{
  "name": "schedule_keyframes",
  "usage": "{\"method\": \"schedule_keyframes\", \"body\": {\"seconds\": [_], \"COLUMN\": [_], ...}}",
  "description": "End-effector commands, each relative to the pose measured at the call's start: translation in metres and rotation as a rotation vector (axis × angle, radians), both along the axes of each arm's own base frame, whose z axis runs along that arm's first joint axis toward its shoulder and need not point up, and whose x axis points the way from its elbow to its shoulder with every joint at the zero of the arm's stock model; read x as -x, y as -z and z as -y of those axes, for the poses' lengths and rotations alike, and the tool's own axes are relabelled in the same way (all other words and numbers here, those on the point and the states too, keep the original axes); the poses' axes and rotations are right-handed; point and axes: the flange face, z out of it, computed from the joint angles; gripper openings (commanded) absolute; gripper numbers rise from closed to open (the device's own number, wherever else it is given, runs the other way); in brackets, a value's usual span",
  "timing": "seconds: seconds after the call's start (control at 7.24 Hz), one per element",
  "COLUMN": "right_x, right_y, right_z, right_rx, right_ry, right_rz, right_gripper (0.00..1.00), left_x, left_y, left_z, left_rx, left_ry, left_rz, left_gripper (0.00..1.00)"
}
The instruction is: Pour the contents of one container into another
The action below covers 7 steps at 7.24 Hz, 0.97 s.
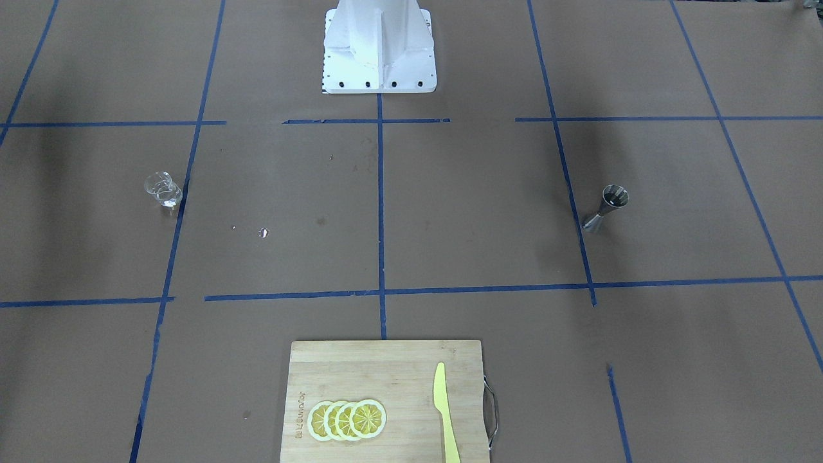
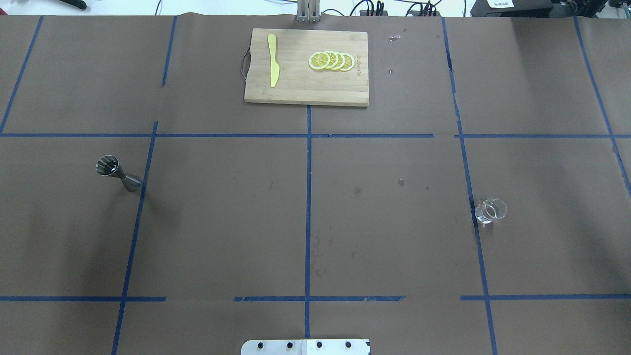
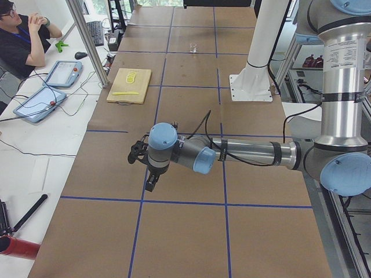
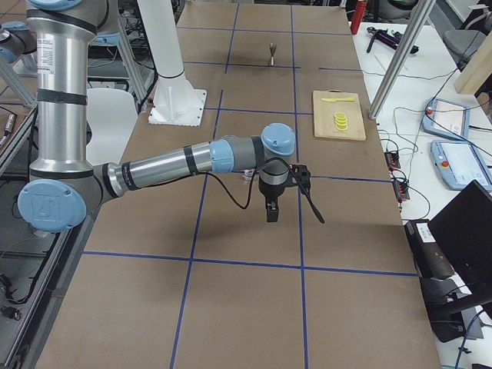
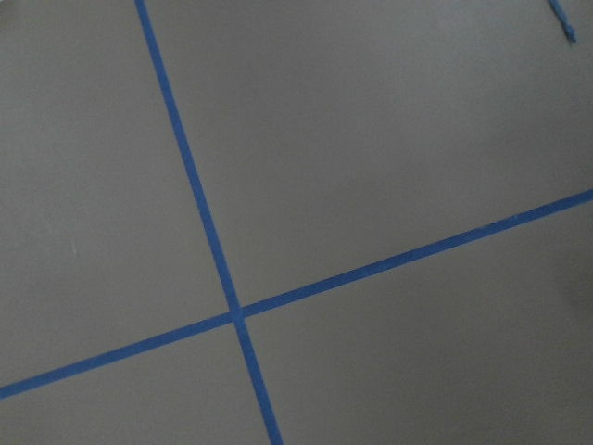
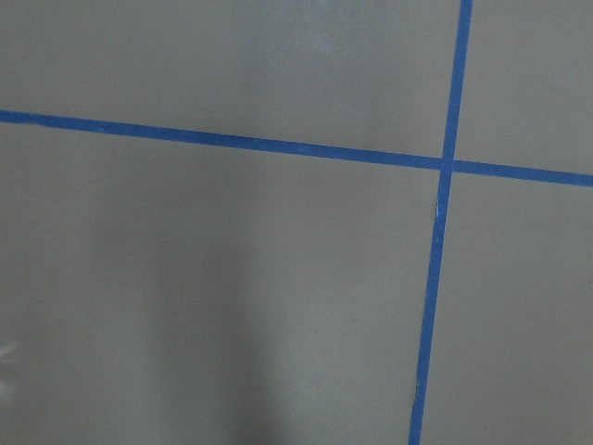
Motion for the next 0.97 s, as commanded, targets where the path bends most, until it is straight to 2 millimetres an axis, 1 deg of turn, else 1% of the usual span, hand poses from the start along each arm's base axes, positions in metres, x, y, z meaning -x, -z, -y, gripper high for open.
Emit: {"method": "schedule_keyframes", "body": {"seconds": [0.0, 0.14, 0.55, 0.69, 0.83], "right_x": [-0.018, -0.028, -0.05, -0.053, -0.052], "right_y": [-0.018, -0.031, -0.046, -0.056, -0.059], "right_z": [0.001, -0.002, -0.014, -0.024, -0.029], "right_rx": [0.073, 0.105, 0.102, 0.114, 0.115], "right_ry": [-0.046, -0.068, -0.086, -0.083, -0.077], "right_rz": [0.115, 0.151, 0.159, 0.167, 0.175], "right_gripper": [1.0, 1.0, 1.0, 1.0, 1.0], "left_x": [0.026, 0.027, 0.029, 0.028, 0.028], "left_y": [-0.019, -0.021, -0.008, -0.01, -0.014], "left_z": [-0.016, -0.009, 0.009, 0.01, 0.006], "left_rx": [0.057, 0.126, 0.211, 0.218, 0.229], "left_ry": [0.048, 0.051, 0.053, 0.056, 0.062], "left_rz": [0.006, 0.007, 0.005, 0.004, 0.012], "left_gripper": [1.0, 1.0, 1.0, 1.0, 1.0]}}
